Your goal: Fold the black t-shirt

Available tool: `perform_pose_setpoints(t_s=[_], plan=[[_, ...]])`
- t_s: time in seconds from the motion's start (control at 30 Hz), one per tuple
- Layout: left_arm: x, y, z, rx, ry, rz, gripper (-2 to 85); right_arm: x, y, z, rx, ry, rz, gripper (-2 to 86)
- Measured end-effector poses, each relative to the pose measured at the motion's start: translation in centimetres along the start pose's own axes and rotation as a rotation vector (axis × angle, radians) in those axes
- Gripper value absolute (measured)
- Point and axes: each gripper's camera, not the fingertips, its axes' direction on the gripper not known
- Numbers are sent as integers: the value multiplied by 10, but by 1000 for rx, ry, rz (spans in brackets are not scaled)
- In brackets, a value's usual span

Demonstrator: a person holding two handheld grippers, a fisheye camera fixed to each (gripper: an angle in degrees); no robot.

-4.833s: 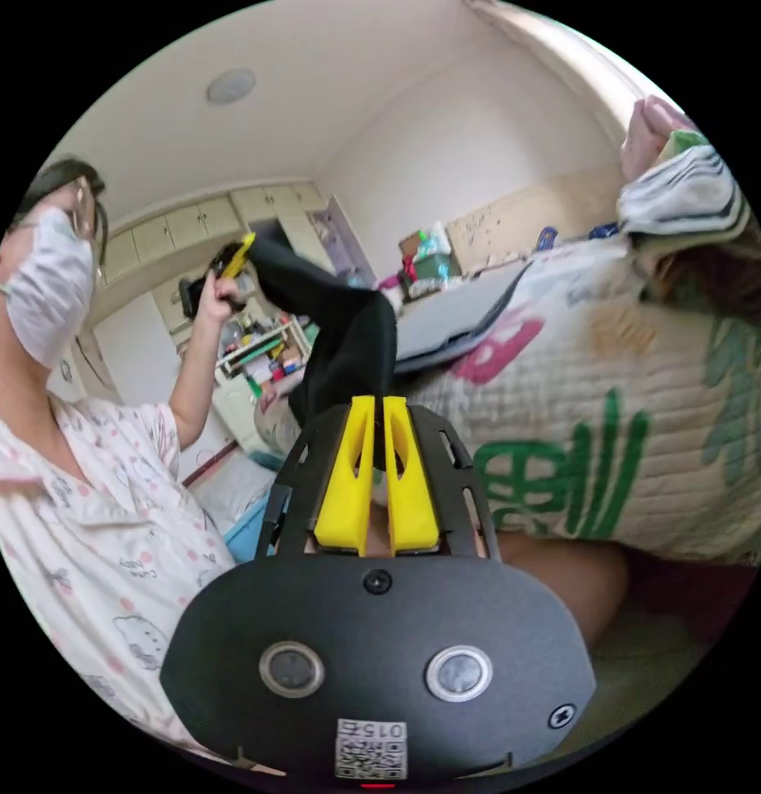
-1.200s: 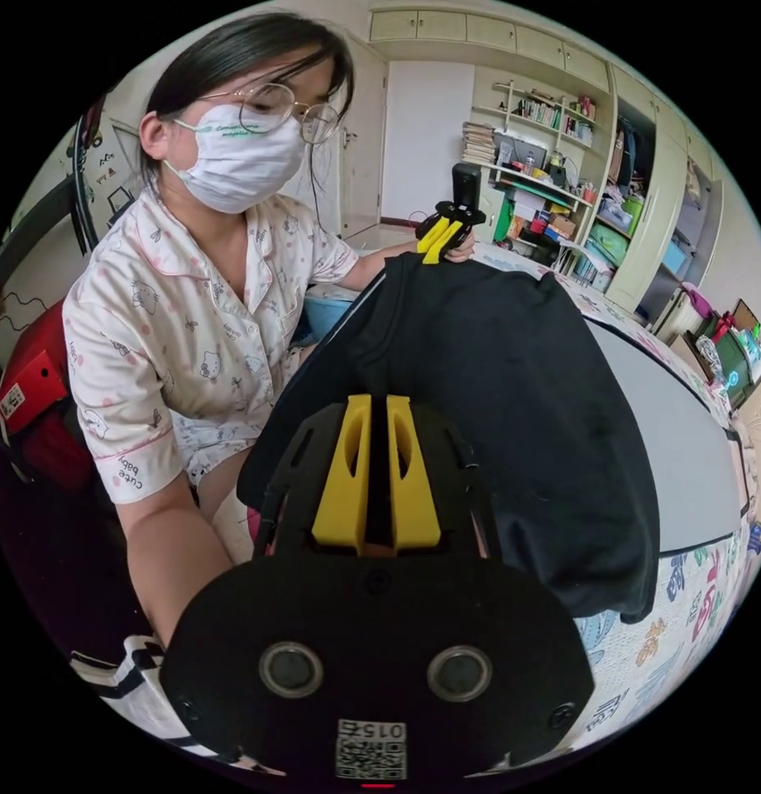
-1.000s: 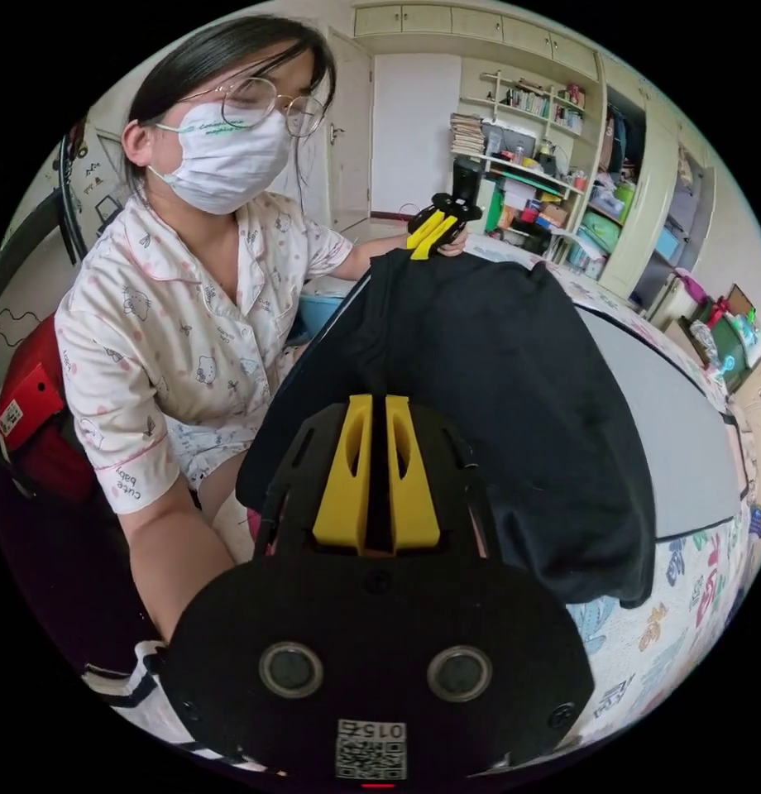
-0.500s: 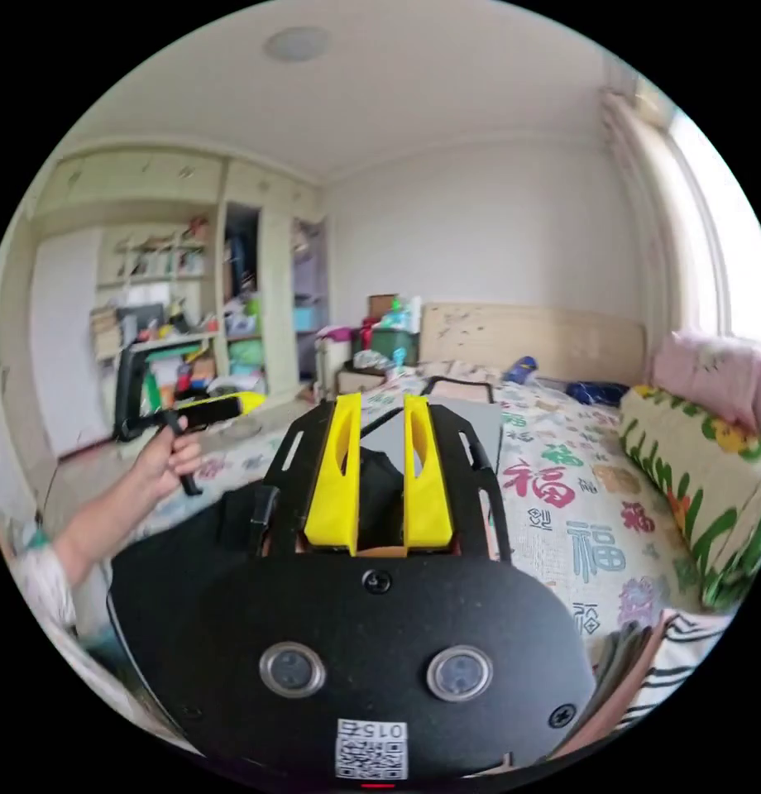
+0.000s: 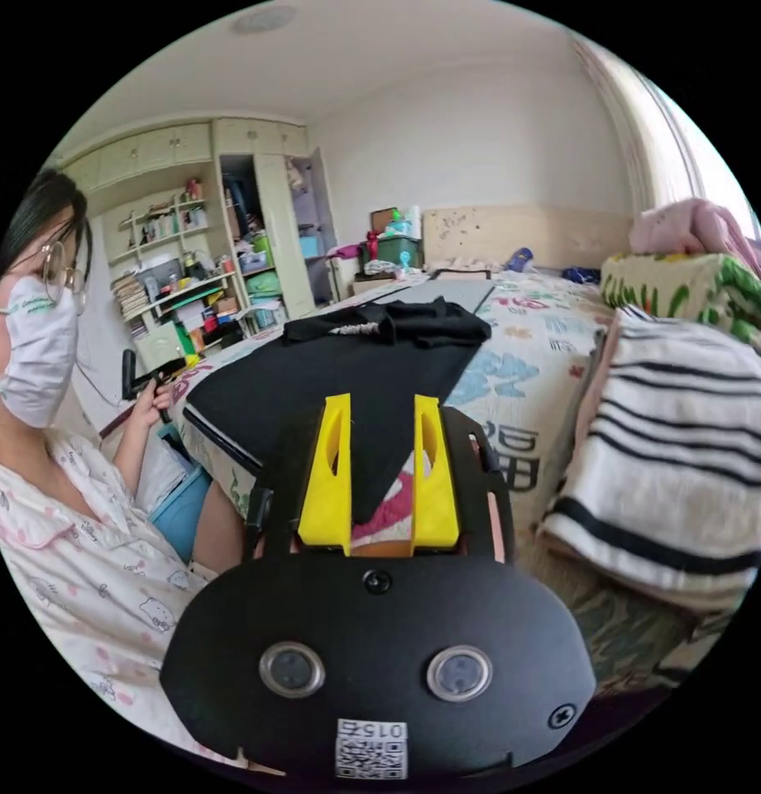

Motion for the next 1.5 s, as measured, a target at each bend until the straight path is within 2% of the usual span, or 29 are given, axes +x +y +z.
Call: perform_pose_setpoints(t_s=[0.1, 0.2, 0.33, 0.53, 0.6, 0.87, 1.03, 1.23, 1.37, 1.5], plan=[[-13, 8, 6, 24, 65, -58, 126, 12, 7, 5, -47, 27, 49, 129], [-26, -8, 5, 55, 116, -99, 133, 36, 12, 5, -54, -51, 135, 132], [-42, -22, 24, 21, 272, -130, 111, 76, 12, -17, 34, -137, 256, 114], [-83, -21, 6, 202, 255, -265, 101, 127, -6, -41, 38, -237, 317, 68], [-95, -17, -10, 264, 197, -291, 101, 144, -13, -51, 42, -252, 331, 57], [-164, -10, -44, 338, 122, -368, 92, 199, -23, -74, 91, -340, 412, 27], [-198, -10, -36, 295, 177, -326, 93, 213, -32, -84, 90, -332, 421, 12], [-246, -1, -30, 297, 247, -317, 34, 218, -42, -104, 100, -265, 395, 1], [-273, 8, -50, 376, 288, -291, 5, 232, -44, -133, 167, -308, 434, -4], [-283, 12, -79, 400, 353, -171, -1, 215, -48, -163, 175, -215, 346, -6]])
